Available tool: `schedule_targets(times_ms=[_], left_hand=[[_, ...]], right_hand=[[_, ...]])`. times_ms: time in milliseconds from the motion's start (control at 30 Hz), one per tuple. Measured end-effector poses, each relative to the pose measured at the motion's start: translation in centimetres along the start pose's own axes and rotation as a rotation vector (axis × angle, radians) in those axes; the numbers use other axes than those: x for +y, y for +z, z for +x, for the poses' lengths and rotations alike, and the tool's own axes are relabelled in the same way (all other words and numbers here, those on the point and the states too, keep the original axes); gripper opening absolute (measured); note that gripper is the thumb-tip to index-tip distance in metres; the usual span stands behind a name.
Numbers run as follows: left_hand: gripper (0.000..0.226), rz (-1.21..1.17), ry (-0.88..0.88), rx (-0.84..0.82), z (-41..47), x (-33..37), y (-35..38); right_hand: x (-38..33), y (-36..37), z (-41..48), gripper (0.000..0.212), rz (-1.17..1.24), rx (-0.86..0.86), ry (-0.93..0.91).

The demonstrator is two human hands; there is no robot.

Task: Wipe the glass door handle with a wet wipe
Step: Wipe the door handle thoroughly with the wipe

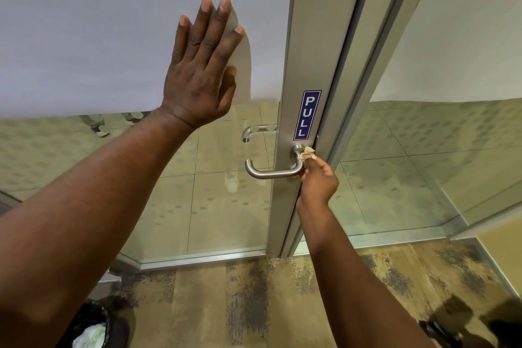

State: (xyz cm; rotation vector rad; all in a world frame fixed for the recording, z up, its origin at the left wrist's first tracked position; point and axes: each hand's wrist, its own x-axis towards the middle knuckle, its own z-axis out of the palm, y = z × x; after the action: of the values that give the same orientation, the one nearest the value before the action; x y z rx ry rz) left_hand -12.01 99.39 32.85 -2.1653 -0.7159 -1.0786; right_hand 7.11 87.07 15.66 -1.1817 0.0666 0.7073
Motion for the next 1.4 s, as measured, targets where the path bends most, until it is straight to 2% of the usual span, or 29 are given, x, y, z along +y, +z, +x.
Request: schedule_targets(times_ms=[233, 400, 633, 867, 1167, 1267, 1400], left_hand=[[0.062, 0.01, -0.001, 0.001, 0.0, -0.1, 0.1], [0.063, 0.013, 0.001, 0.001, 0.0, 0.0, 0.1], [0.064, 0.011, 0.003, 0.007, -0.1, 0.0, 0.1], [0.064, 0.016, 0.002, -0.001, 0.0, -0.1, 0.2], [0.066, -0.004, 0.0, -0.011, 0.0, -0.1, 0.1], [0.066, -0.004, -0.001, -0.014, 0.0, -0.1, 0.1], [0.066, -0.006, -0.009, -0.041, -0.1, 0.0, -0.2]], right_hand=[[-0.3, 0.1, -0.6, 0.009, 0.302, -0.098, 0.492], [-0.1, 0.6, -1.5, 0.017, 0.433, -0.118, 0.644], [-0.1, 1.0, -1.5, 0.03, 0.539, -0.153, 0.704], [0.4, 1.0, -1.6, 0.032, 0.613, -0.158, 0.684], [1.1, -0.4, 0.0, 0.027, 0.415, -0.039, 0.579], [0.4, -1.3, 1.1, 0.023, 0.339, -0.064, 0.516], [-1.1, -2.0, 1.0, 0.028, 0.187, -0.151, 0.417]])
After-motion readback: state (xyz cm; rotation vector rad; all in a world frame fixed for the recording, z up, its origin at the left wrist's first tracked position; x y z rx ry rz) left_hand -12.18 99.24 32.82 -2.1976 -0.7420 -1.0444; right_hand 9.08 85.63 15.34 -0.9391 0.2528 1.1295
